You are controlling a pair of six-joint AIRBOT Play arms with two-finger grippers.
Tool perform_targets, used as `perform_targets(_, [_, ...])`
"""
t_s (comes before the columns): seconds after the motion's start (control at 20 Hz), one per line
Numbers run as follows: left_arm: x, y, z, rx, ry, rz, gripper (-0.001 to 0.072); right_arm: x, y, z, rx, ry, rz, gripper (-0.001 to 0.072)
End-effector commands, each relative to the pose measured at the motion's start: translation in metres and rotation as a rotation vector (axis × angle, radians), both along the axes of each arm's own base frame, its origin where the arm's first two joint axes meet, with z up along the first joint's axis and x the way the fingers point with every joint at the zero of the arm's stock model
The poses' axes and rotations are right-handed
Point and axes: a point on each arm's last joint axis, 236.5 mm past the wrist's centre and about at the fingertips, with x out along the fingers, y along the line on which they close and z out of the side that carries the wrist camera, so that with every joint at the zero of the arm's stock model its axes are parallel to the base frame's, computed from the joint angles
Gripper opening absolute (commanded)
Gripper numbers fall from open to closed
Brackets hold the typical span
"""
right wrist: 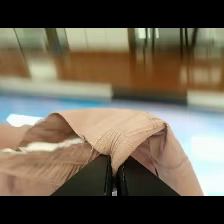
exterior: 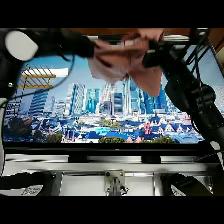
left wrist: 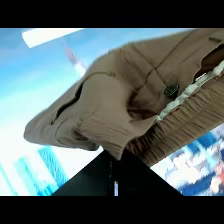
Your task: Fold the shirts.
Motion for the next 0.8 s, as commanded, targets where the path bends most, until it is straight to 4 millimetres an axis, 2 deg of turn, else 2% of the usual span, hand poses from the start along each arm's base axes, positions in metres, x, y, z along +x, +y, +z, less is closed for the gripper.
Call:
perform_targets(0.0, [-0.055,0.026,-0.140,0.290,0.340,0.053,0.0043,-0.088,-0.033,-0.156,-0.258,0.685,0.000,0.0072])
perform_targets(0.05, [-0.080,0.024,-0.180,0.328,0.433,0.059,0.0043,-0.117,-0.029,-0.185,-0.256,0.826,0.038,0.0073])
perform_targets(0.15, [-0.131,0.021,-0.237,0.401,0.571,0.067,0.0043,-0.175,-0.016,-0.228,-0.212,1.075,0.115,0.0073])
perform_targets(0.2, [-0.153,0.019,-0.255,0.432,0.615,0.068,0.0044,-0.199,-0.014,-0.241,-0.202,1.175,0.136,0.0073])
perform_targets(0.3, [-0.191,0.014,-0.279,0.481,0.674,0.066,0.0045,-0.232,-0.021,-0.252,-0.214,1.319,0.127,0.0092])
perform_targets(0.35, [-0.208,0.010,-0.287,0.501,0.693,0.051,0.0047,-0.241,-0.024,-0.253,-0.227,1.353,0.130,0.0206])
perform_targets(0.4, [-0.219,0.006,-0.292,0.512,0.697,0.039,0.0063,-0.246,-0.026,-0.253,-0.236,1.374,0.134,0.0457])
perform_targets(0.45, [-0.227,0.000,-0.293,0.520,0.692,0.021,0.0194,-0.249,-0.027,-0.253,-0.244,1.384,0.141,0.0554])
perform_targets(0.5, [-0.231,-0.003,-0.292,0.518,0.689,0.017,0.0338,-0.251,-0.027,-0.252,-0.251,1.390,0.147,0.0554])
perform_targets(0.55, [-0.231,-0.005,-0.290,0.512,0.685,0.016,0.0401,-0.249,-0.026,-0.249,-0.250,1.381,0.151,0.0554])
perform_targets(0.65, [-0.225,-0.002,-0.279,0.486,0.665,0.032,0.0400,-0.235,-0.020,-0.240,-0.232,1.328,0.158,0.0554])
perform_targets(0.75, [-0.211,0.007,-0.266,0.450,0.649,0.066,0.0400,-0.215,0.000,-0.230,-0.167,1.227,0.209,0.0554])
